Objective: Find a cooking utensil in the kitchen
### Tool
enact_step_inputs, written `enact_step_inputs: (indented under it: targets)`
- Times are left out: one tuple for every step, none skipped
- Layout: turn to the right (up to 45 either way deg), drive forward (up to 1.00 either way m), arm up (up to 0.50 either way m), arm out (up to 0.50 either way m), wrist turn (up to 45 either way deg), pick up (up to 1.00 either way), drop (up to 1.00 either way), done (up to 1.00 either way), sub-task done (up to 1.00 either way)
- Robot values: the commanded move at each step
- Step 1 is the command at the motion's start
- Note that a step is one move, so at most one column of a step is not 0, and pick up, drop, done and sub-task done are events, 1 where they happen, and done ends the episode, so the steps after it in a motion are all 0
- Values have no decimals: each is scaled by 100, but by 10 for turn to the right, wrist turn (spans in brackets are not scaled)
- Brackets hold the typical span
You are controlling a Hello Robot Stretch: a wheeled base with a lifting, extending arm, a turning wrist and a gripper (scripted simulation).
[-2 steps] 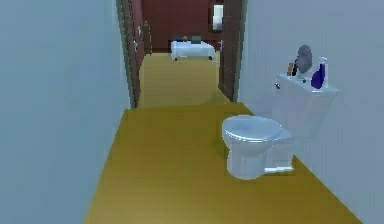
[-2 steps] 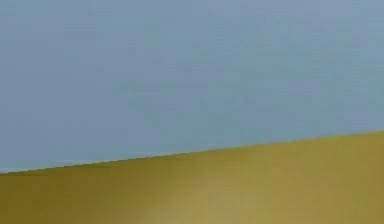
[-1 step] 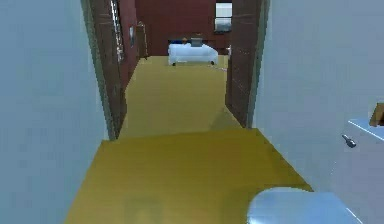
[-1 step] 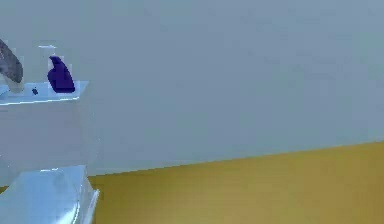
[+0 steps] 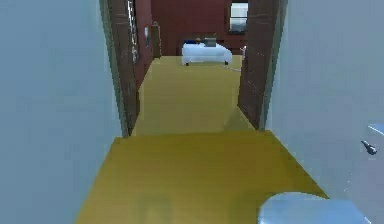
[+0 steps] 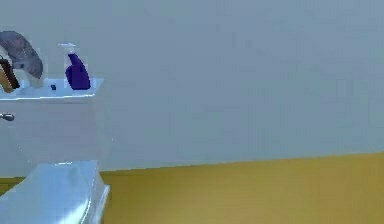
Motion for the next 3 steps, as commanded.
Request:
enact_step_inputs:
  targets:
    - [0,100,0,0,0,0,0,0,0]
    - [0,10,0,0,0,0,0,0,0]
    - [0,100,0,0,0,0,0,0,0]
